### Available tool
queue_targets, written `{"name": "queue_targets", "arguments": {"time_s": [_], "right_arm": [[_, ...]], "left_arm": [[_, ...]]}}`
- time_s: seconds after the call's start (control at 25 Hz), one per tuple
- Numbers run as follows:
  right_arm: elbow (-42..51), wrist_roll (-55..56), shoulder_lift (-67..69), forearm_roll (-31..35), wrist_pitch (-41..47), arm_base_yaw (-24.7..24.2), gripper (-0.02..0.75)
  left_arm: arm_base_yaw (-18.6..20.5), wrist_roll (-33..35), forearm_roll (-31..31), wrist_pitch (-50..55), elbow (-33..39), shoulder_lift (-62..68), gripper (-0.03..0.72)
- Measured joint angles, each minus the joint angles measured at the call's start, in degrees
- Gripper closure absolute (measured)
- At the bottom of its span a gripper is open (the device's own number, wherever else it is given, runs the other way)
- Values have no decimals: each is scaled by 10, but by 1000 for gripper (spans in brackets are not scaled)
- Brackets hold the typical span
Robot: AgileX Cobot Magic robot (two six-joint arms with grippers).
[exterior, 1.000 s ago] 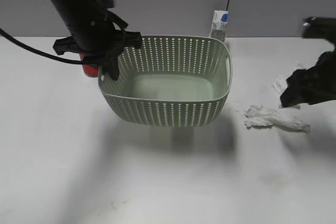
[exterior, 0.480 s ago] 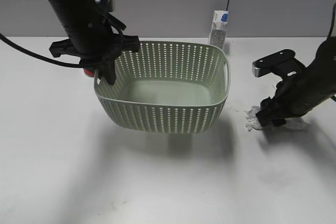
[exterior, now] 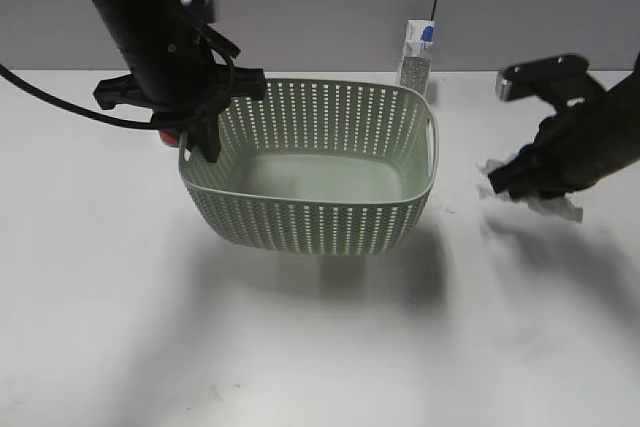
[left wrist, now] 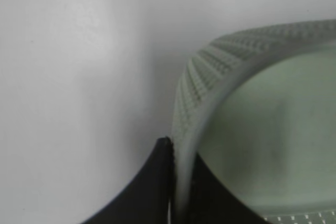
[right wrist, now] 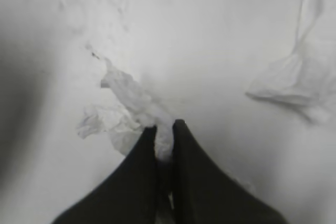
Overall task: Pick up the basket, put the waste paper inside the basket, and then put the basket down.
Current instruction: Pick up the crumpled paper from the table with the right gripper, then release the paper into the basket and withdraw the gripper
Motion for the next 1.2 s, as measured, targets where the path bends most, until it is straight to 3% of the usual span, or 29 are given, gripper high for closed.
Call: {"name": "queue_targets", "arguments": {"time_s": [0.16, 0.36, 0.56, 0.64, 0.76, 0.84, 0.92, 1.08, 1.2], "right_arm": [[-1, -42, -114, 53, 4, 28, 722], [-40, -103, -232, 93, -27, 130, 722], [-56, -114, -225, 100, -108, 212, 718], [-56, -114, -200, 102, -109, 231, 673], [-56, -115, -160, 108, -98, 251, 454], [-56, -115, -145, 111, -91, 254, 237], [-56, -114, -144, 110, -88, 251, 118], [-66, -73, -168, 109, -70, 207, 113], [-79, -53, -171, 93, -41, 119, 142]], "left_arm": [[0, 0, 0, 0, 0, 0, 689], [0, 0, 0, 0, 0, 0, 689], [0, 0, 0, -1, 0, 0, 689], [0, 0, 0, -1, 0, 0, 689], [0, 0, 0, -1, 0, 0, 689], [0, 0, 0, -1, 0, 0, 689], [0, 0, 0, -1, 0, 0, 689], [0, 0, 1, -1, 0, 0, 689], [0, 0, 1, -1, 0, 0, 689]]}}
